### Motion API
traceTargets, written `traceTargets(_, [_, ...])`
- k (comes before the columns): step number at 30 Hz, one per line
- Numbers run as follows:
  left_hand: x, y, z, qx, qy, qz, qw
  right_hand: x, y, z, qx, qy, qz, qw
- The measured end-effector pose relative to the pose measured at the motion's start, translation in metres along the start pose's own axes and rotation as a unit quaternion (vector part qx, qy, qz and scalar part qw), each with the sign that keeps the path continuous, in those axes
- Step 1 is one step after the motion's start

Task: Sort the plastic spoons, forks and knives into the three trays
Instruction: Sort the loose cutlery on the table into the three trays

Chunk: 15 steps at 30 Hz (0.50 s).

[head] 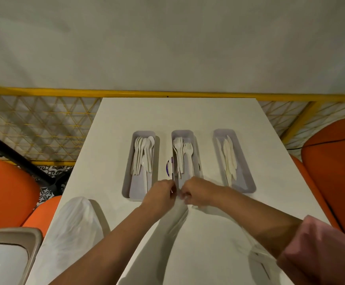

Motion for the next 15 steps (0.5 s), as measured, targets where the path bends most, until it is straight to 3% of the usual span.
traceTargets(7, [-0.033,-0.008,0.050,-0.015,-0.113,-0.057,0.992,-0.005,0.028,0.059,-0.035,0.016,0.047,0.998])
traceTargets(10, [-0.043,-0.009,0.057,-0.012,-0.127,-0.070,0.989,-0.010,0.031,0.069,-0.119,0.050,0.041,0.991])
traceTargets(15, [-0.050,-0.008,0.055,0.013,-0.131,-0.062,0.989,-0.019,0.031,0.064,-0.128,0.106,0.037,0.985])
Point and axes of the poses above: each hand's wrist, its own x-axis towards the middle knuckle, its own z-axis out of the palm, y = z × x, the point moved 9 cm from there along x, towards the middle knuckle, and after that the axes turned 15 degrees about z, right-handed, at the moved point
